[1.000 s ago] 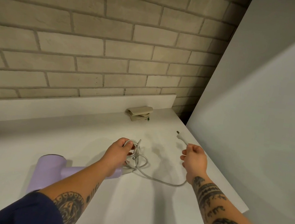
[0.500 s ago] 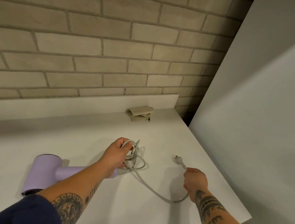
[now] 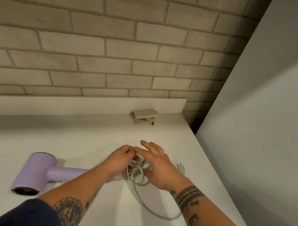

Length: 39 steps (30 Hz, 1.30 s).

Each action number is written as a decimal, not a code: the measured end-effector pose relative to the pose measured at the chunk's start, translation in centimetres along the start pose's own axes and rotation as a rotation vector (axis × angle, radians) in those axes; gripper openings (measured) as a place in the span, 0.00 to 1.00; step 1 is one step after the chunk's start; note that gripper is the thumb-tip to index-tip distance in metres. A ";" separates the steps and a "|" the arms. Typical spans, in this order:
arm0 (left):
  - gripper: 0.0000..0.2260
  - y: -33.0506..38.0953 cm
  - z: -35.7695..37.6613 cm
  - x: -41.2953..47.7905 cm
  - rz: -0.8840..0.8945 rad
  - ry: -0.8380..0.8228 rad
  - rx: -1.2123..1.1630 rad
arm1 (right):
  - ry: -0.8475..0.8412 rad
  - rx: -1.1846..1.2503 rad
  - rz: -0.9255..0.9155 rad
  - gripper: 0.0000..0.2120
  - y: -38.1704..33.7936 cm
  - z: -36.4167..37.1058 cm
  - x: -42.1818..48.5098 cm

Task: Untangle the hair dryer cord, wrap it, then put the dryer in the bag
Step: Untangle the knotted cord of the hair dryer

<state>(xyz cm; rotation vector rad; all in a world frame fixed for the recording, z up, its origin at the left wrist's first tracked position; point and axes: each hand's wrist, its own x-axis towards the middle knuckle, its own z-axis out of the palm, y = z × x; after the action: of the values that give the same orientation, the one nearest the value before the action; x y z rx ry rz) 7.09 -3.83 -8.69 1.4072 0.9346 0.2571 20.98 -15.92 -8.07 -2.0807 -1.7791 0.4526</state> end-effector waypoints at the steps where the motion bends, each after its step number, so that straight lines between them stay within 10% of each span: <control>1: 0.09 -0.1 0.2 0.0 -0.006 -0.014 -0.011 | -0.046 -0.046 -0.036 0.41 0.0 0.0 0.4; 9: 0.14 -1.0 0.3 -0.2 -0.076 -0.034 -0.156 | -0.082 -0.030 0.060 0.17 2.8 0.7 1.6; 15: 0.07 -2.8 -1.6 -1.3 0.210 0.006 0.375 | 0.040 0.191 0.240 0.12 3.3 0.9 1.1; 21: 0.32 -3.0 -0.1 -1.8 0.288 -0.094 0.639 | 0.036 0.226 0.398 0.16 2.7 0.6 1.6; 26: 0.19 -3.4 1.2 -0.3 0.323 0.019 0.739 | -0.119 0.329 0.487 0.22 1.9 -0.9 1.6; 31: 0.03 -2.8 0.8 0.3 0.200 -0.021 0.362 | -0.166 0.526 0.489 0.25 2.6 -2.4 0.7; 39: 0.09 -1.9 0.5 0.3 0.146 -0.052 0.369 | -0.073 0.621 0.315 0.20 2.2 -0.8 0.3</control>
<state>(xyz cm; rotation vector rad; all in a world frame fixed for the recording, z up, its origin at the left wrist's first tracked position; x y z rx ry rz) 6.91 -4.35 -10.55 1.8166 0.8659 0.1600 23.34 -15.99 -8.39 -1.8891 -1.1307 1.0294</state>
